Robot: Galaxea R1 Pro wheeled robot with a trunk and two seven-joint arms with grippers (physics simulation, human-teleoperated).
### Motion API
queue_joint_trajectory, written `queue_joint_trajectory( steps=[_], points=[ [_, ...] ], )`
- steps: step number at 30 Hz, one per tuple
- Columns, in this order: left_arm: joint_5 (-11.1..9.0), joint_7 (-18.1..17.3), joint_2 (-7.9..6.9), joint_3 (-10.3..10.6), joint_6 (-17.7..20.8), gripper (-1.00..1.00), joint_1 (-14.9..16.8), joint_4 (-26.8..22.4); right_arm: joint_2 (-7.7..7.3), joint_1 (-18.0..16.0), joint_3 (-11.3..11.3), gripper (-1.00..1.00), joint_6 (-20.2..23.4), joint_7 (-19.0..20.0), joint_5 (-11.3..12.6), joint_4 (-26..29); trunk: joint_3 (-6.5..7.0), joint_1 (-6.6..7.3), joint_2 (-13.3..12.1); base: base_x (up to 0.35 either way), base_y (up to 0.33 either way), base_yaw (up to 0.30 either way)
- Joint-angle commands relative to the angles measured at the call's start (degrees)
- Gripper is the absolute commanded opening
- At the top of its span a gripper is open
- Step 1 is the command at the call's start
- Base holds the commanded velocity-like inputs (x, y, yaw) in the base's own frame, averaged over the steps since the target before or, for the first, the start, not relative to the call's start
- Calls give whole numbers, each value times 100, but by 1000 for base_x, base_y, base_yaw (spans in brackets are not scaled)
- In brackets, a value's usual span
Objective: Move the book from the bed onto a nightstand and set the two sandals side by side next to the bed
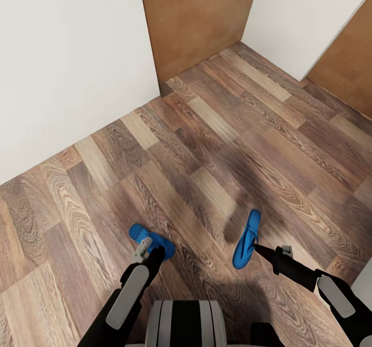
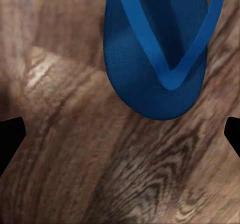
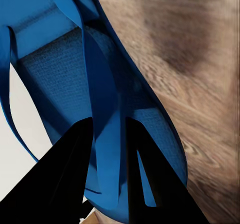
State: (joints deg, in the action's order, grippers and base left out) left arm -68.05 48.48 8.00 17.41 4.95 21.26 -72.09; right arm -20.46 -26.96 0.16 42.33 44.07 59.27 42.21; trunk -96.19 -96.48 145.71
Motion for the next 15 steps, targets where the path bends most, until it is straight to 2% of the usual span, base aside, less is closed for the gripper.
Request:
queue_joint_trajectory(
  steps=[1, 12, 15],
  points=[
    [-6, 30, 0, -1, 30, 100, 2, -7, -2, -3, 1, -100, 38, 15, 40, -2, -26, -1, 3, 0, 0, 0],
    [-22, 30, -16, -19, 32, 100, 1, -11, 18, -3, 2, -100, 38, 14, 40, 0, -26, -1, 3, 0, 0, 0],
    [-23, 36, -17, -19, 32, 100, 1, -15, 23, -3, 2, -100, 38, 14, 40, 5, -26, -1, 3, 91, 0, 0]
  ],
)
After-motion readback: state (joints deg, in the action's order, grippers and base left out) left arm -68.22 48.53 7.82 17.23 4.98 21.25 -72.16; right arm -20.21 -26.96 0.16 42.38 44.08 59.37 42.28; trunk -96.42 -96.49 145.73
